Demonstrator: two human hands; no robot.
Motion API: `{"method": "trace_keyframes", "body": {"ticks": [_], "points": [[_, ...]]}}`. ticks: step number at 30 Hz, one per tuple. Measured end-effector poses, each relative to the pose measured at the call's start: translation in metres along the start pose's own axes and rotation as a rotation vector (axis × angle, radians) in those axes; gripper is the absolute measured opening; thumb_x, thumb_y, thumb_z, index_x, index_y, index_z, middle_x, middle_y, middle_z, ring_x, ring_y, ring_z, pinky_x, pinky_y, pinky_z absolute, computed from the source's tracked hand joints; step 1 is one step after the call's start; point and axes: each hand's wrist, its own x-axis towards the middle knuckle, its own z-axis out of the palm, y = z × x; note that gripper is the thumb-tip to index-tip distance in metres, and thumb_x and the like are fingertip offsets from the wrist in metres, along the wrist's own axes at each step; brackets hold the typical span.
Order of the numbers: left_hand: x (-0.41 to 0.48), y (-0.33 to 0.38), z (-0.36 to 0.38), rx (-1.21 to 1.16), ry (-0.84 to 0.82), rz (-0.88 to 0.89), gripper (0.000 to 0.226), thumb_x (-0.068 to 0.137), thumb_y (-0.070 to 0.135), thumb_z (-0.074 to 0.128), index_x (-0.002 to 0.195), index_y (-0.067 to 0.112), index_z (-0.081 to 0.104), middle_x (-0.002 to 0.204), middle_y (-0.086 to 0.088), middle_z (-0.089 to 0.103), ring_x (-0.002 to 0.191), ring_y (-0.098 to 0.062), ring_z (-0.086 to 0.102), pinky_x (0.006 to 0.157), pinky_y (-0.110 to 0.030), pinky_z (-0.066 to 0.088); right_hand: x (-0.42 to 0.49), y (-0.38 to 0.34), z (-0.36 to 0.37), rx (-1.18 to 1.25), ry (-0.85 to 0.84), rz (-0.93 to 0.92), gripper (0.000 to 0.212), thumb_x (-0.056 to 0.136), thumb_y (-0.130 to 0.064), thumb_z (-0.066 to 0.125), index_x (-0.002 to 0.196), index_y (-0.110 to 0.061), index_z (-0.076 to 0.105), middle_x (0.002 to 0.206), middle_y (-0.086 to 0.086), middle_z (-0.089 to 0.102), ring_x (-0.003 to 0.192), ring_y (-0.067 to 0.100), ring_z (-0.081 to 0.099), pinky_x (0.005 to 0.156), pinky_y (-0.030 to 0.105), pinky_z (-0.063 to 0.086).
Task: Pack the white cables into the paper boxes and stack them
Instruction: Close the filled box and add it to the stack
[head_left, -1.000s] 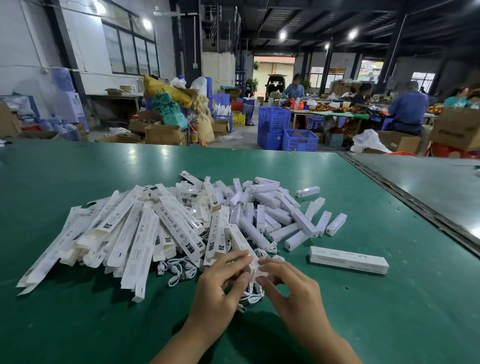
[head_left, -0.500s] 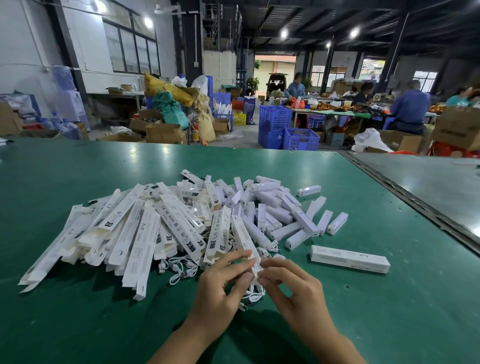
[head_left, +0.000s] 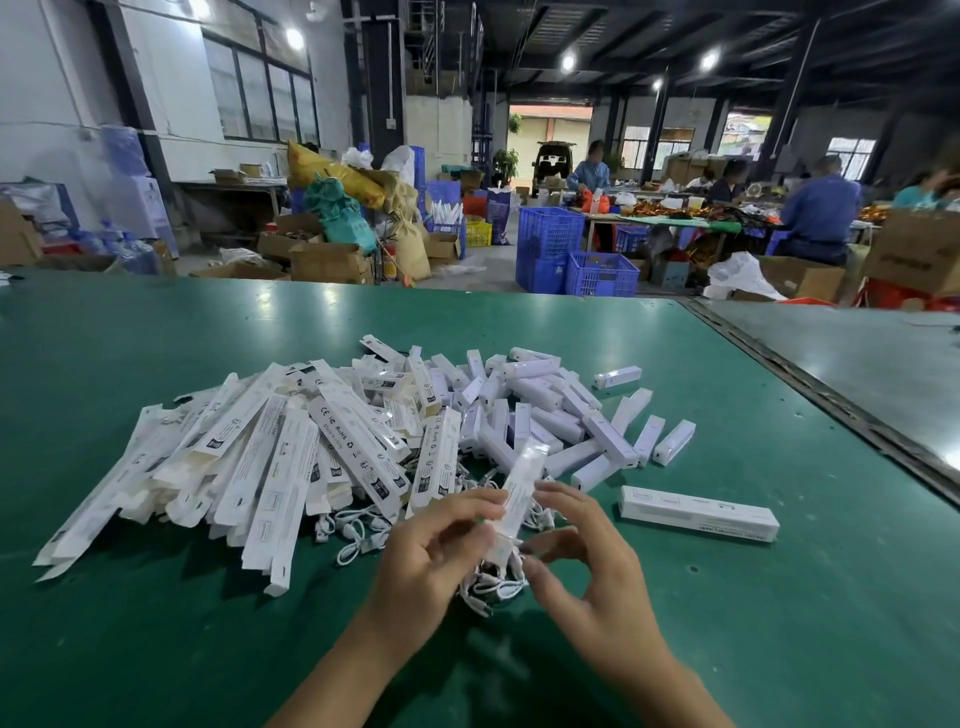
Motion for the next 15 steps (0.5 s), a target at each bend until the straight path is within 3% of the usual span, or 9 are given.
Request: {"method": "trace_keyframes", "body": {"ticks": [3,7,8,10,12,15], "points": [[0.003,0.007,-0.010,-0.312,0.002,-0.070,0.017,0.082,0.024,0.069,0.093,0.016,0.078,0.116,-0.010,0.072,0.115,-0.021,0.065,0.084,-0.027,0.056,0.002,0.010,-0.003,-0.162,0.001,0.094,0.065,0.079,-0.008,0.075,0.127,-0.042,0.048,0.144,-0.019,0.041,0.070,0.007,0.067,0.074,0.021,0.054],[0.009,0.010,-0.021,-0.570,0.048,-0.198,0.024,0.088,0.028,0.063,0.089,0.009,0.078,0.102,-0.015,0.073,0.084,-0.024,0.066,0.064,-0.026,0.056,0.006,0.020,-0.006,-0.228,0.069,0.217,0.050,0.078,-0.005,0.077,0.115,-0.034,0.061,0.121,-0.022,0.055,0.050,0.008,0.054,0.063,0.017,0.049],[0.010,0.010,-0.022,-0.593,0.050,-0.222,0.030,0.087,0.036,0.066,0.092,0.008,0.077,0.100,-0.015,0.072,0.080,-0.023,0.063,0.063,-0.027,0.055,0.007,0.022,-0.007,-0.237,0.072,0.217,0.044,0.078,-0.006,0.079,0.110,-0.032,0.064,0.109,-0.021,0.060,0.048,0.007,0.051,0.060,0.013,0.045],[0.011,0.007,-0.023,-0.632,0.015,-0.254,0.064,0.066,0.060,0.081,0.105,0.010,0.074,0.102,-0.014,0.071,0.079,-0.022,0.064,0.067,-0.028,0.056,0.005,0.024,-0.008,-0.224,0.015,0.232,0.035,0.077,-0.015,0.082,0.102,-0.034,0.068,0.091,-0.018,0.065,0.049,0.005,0.053,0.056,0.012,0.043],[0.010,0.003,-0.023,-0.600,-0.063,-0.246,0.085,0.051,0.067,0.086,0.115,0.014,0.069,0.107,-0.010,0.070,0.085,-0.020,0.064,0.071,-0.029,0.055,0.004,0.020,-0.005,-0.104,-0.096,0.307,0.027,0.076,-0.025,0.083,0.098,-0.037,0.071,0.078,-0.010,0.068,0.050,0.007,0.060,0.053,0.020,0.050],[0.008,-0.002,-0.021,-0.379,-0.124,-0.229,0.058,0.062,0.054,0.089,0.108,0.022,0.073,0.103,-0.001,0.072,0.091,-0.015,0.067,0.075,-0.026,0.054,0.005,0.015,0.002,-0.016,-0.164,0.357,0.032,0.076,-0.029,0.082,0.096,-0.050,0.068,0.076,-0.005,0.071,0.042,0.009,0.058,0.045,0.025,0.049]]}}
